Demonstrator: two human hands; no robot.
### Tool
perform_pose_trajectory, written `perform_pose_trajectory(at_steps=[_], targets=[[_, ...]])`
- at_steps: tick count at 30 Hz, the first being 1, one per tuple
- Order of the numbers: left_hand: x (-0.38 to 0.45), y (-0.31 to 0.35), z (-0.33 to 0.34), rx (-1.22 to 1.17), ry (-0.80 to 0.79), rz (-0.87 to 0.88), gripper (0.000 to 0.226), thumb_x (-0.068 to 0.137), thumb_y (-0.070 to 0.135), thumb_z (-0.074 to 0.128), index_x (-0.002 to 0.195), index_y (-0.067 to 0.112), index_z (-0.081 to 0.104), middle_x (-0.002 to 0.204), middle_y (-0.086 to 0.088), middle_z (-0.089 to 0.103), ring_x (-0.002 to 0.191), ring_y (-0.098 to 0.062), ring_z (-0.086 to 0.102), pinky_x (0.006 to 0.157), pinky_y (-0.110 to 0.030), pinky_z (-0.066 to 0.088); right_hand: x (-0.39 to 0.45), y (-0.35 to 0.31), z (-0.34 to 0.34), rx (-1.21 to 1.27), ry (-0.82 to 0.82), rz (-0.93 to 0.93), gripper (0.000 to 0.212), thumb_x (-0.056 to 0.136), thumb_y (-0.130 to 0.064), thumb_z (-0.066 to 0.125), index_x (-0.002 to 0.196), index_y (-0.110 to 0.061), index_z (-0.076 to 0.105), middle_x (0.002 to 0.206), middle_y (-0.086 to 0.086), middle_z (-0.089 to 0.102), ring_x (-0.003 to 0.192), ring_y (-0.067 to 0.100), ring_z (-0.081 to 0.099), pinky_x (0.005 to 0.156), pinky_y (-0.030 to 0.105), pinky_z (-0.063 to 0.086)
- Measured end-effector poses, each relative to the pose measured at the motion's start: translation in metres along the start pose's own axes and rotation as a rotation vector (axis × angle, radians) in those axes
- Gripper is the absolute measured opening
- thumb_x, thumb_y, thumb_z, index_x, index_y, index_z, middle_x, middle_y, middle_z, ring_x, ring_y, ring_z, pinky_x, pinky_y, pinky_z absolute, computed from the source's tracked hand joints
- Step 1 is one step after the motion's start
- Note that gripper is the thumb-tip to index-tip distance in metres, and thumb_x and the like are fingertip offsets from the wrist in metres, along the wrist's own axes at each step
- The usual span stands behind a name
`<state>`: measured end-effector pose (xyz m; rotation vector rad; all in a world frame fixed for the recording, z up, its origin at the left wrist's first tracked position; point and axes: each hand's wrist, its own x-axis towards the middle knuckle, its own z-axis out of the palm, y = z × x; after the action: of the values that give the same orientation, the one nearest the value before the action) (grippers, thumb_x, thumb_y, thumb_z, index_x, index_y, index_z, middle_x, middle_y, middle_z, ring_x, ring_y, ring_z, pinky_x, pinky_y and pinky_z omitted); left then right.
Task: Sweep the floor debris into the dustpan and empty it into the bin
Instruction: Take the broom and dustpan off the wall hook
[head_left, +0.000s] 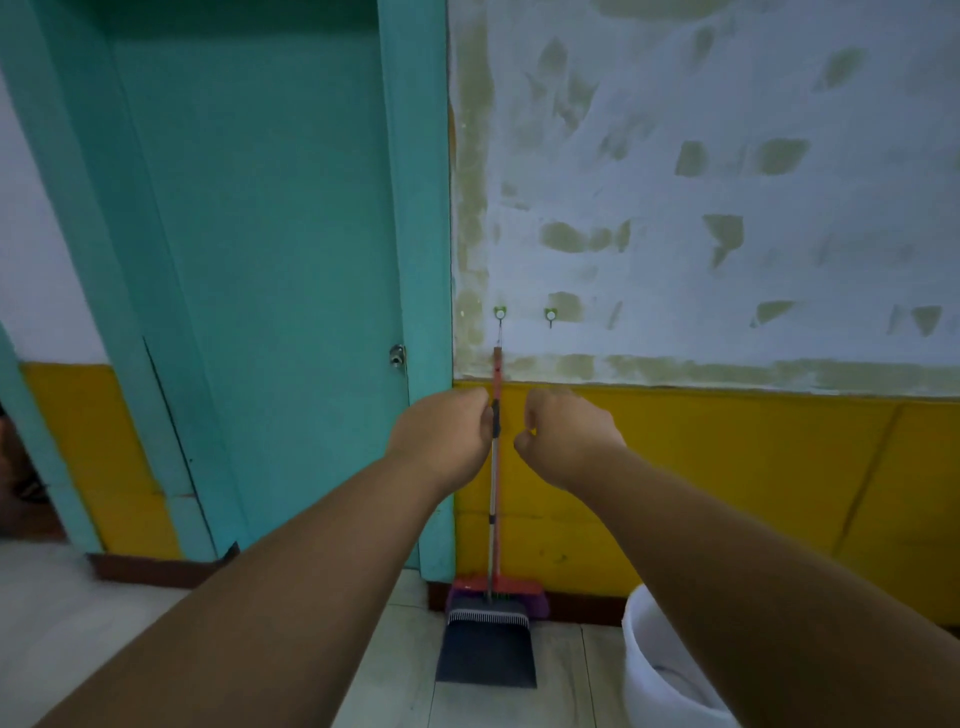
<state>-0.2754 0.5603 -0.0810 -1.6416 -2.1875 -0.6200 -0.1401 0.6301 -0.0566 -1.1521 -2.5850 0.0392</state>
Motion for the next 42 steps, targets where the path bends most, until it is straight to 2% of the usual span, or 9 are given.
perform_pose_trajectory(at_steps=[2,4,11,15,18,21,25,32,42], targets=[[0.020,-0.018,0.018,-0.031,0.026,0.016,0.033,0.102,0.037,0.033,0.073,0.024,0.040,0.065,0.007,0.040,0.065,-0.019,0.046,0.055,-0.033,0.028,0.026,-0.005,0.011,-0.014,0.005,0.006,0.010,0.092,-0.029,0.050,0.089,-0.019,0.049,0.097,0.003,0.058,0.082,0.023,0.053,0.068,0.030,0.043],[0.042,-0.038,0.036,-0.079,0.053,0.028,0.032,0.102,0.038,0.033,0.074,0.024,0.038,0.064,0.008,0.037,0.063,-0.018,0.044,0.054,-0.033,0.026,0.053,-0.010,0.022,-0.008,0.010,0.003,0.012,0.092,-0.026,0.048,0.083,-0.017,0.048,0.088,0.004,0.056,0.076,0.022,0.051,0.062,0.028,0.041],[0.126,-0.108,0.084,-0.228,0.069,0.055,0.017,0.102,0.031,0.037,0.086,0.026,0.040,0.071,0.007,0.046,0.060,-0.010,0.045,0.048,-0.027,0.024,0.156,-0.020,0.056,0.022,0.012,0.070,0.006,0.090,-0.021,0.052,0.088,-0.017,0.048,0.089,0.004,0.059,0.080,0.025,0.057,0.061,0.030,0.044],[0.166,-0.140,0.105,-0.253,0.031,0.072,0.010,0.099,0.030,0.043,0.092,0.024,0.047,0.090,0.004,0.051,0.071,-0.016,0.052,0.059,-0.032,0.043,0.204,-0.022,0.076,0.022,0.011,0.109,0.003,0.089,-0.016,0.050,0.092,-0.017,0.050,0.090,0.004,0.059,0.080,0.026,0.057,0.058,0.028,0.041],[0.190,-0.154,0.125,-0.278,0.007,0.067,0.007,0.098,0.029,0.046,0.097,0.023,0.050,0.096,0.004,0.051,0.078,-0.017,0.055,0.065,-0.035,0.048,0.232,-0.019,0.091,0.040,0.006,0.112,0.007,0.088,-0.013,0.050,0.092,-0.019,0.048,0.091,0.003,0.058,0.078,0.024,0.055,0.055,0.027,0.037],[0.213,-0.160,0.150,-0.289,-0.008,0.069,0.004,0.097,0.029,0.047,0.095,0.025,0.048,0.094,0.003,0.053,0.077,-0.017,0.056,0.065,-0.036,0.049,0.257,-0.010,0.104,0.067,0.007,0.102,0.007,0.088,-0.014,0.051,0.093,-0.018,0.048,0.091,0.004,0.058,0.077,0.024,0.054,0.053,0.027,0.035],[0.240,-0.154,0.187,-0.280,-0.057,0.073,0.007,0.096,0.031,0.047,0.091,0.029,0.042,0.089,0.004,0.051,0.077,-0.018,0.055,0.066,-0.037,0.049,0.287,0.015,0.124,0.103,-0.017,0.105,0.011,0.088,-0.017,0.055,0.098,-0.016,0.054,0.091,0.004,0.060,0.080,0.025,0.057,0.061,0.029,0.045],[0.297,-0.144,0.240,-0.228,-0.065,0.043,0.010,0.095,0.031,0.047,0.086,0.029,0.044,0.082,0.005,0.050,0.072,-0.016,0.050,0.060,-0.032,0.038,0.365,0.077,0.156,0.157,-0.062,0.074,0.002,0.091,-0.019,0.052,0.092,-0.018,0.051,0.078,0.000,0.054,0.077,0.024,0.056,0.061,0.028,0.041],[0.355,-0.140,0.297,-0.157,-0.097,-0.150,0.010,0.096,0.029,0.046,0.088,0.024,0.050,0.080,0.004,0.054,0.069,-0.016,0.053,0.057,-0.032,0.041,0.448,0.135,0.198,0.277,-0.109,0.032,0.011,0.093,-0.024,0.049,0.094,-0.015,0.056,0.084,0.003,0.061,0.073,0.022,0.057,0.060,0.030,0.046]])
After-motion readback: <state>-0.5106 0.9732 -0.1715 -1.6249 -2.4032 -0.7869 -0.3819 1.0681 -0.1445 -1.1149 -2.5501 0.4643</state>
